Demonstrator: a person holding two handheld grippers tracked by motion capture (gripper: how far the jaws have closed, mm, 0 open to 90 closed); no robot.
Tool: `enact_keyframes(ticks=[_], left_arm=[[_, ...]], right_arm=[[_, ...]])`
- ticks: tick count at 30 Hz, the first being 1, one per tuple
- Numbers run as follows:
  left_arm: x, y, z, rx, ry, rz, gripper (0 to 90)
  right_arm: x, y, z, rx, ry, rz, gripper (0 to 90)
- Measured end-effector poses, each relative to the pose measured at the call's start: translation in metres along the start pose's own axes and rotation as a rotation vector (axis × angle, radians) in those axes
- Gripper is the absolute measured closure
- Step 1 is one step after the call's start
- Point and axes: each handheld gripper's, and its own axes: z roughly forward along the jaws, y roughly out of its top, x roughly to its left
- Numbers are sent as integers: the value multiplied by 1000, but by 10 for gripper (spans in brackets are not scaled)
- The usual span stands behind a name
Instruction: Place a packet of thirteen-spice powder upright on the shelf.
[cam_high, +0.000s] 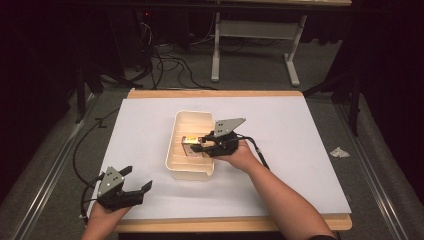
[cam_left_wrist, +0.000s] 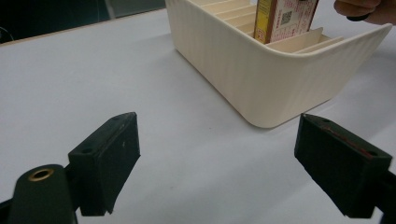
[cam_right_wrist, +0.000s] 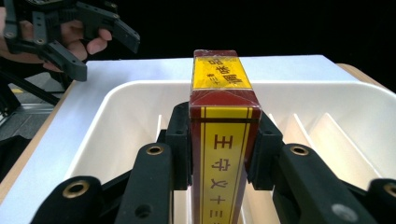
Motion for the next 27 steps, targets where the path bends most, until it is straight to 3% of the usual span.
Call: enact_keyframes(ticks=[23,27], left_arm=[[-1,-1,0,5,-2,0,149],[-1,-1,0,4,-3,-1,148]], right_arm=[[1,-13,2,-2,-13,48,665],[1,-14,0,5,-16,59,626]])
